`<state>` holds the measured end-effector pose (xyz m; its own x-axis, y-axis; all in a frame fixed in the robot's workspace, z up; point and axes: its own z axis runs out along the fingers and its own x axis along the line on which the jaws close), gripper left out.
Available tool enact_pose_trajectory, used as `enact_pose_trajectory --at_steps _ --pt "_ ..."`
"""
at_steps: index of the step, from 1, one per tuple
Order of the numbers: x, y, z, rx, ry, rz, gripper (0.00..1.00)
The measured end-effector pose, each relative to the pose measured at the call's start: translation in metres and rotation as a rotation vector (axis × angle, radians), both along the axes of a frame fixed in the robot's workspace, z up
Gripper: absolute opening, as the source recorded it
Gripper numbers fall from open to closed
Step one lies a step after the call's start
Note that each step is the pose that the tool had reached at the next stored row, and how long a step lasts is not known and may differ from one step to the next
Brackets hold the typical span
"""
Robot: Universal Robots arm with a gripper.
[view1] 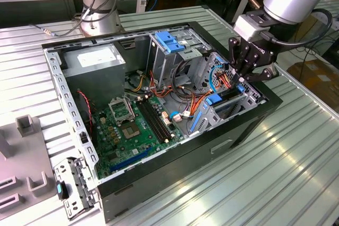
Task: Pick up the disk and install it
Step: 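Insert the second disk wire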
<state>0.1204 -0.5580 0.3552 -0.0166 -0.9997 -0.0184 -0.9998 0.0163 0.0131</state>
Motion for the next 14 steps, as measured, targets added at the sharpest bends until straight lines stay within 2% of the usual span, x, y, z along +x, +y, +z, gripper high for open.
enact_pose_trajectory --at_steps 7,14 --pt "-0.0033 0.0000 0.0000 0.0000 0.0000 0.000 0.11" --pt "-0.0108 0.0000 0.0000 0.0006 0.0000 0.000 0.11"
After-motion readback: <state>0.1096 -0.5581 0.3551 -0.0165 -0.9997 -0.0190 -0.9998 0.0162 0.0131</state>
